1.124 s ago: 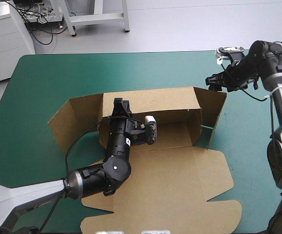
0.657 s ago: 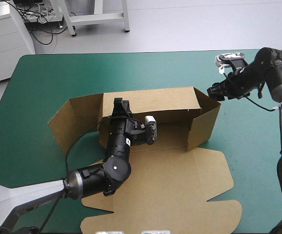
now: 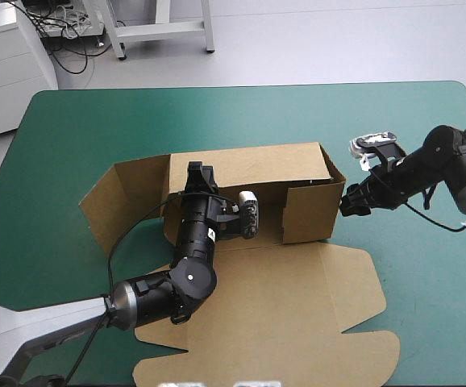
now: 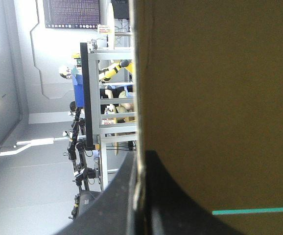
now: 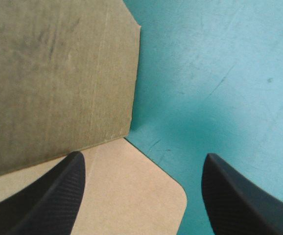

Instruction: Fold the box

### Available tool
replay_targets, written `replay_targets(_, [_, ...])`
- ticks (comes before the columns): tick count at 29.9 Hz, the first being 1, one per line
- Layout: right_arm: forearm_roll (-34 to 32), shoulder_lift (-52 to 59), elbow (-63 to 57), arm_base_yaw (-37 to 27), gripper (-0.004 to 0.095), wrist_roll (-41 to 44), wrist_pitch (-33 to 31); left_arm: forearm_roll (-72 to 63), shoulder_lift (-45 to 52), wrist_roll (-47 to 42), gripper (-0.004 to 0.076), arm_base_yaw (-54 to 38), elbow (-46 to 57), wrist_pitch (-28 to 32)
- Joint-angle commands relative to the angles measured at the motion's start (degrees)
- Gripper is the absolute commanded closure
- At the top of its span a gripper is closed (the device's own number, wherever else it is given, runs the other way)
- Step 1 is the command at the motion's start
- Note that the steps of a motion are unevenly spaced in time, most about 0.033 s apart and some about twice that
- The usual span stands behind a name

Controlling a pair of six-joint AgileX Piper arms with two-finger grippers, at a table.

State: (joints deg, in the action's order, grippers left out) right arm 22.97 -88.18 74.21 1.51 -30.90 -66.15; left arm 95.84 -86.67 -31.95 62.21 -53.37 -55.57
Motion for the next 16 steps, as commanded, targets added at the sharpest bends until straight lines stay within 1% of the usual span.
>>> replay_targets(1, [4.88,2.68,-1.60,-0.35,0.0278,-3.81,1.62,6.81,2.06,-0.54,0.0756,0.22,-1.64,-3.11])
replay_targets(7, [10.59,2.68,-4.83,-0.35,0.0278,-10.24,4.41,6.81,2.06,-0.54,0.0756,0.22,-1.64,-3.11])
replay_targets(13, [10.18,2.68,-5.20,-0.35,0.0278,-10.59,7.85,6.81,2.06,-0.54,0.0756,0.22,-1.64,-3.11])
replay_targets(16, [10.18,2.68,-5.30,-0.35,0.0278,-10.01,7.32,6.81,2.06,-0.54,0.0756,0.22,-1.64,-3.11])
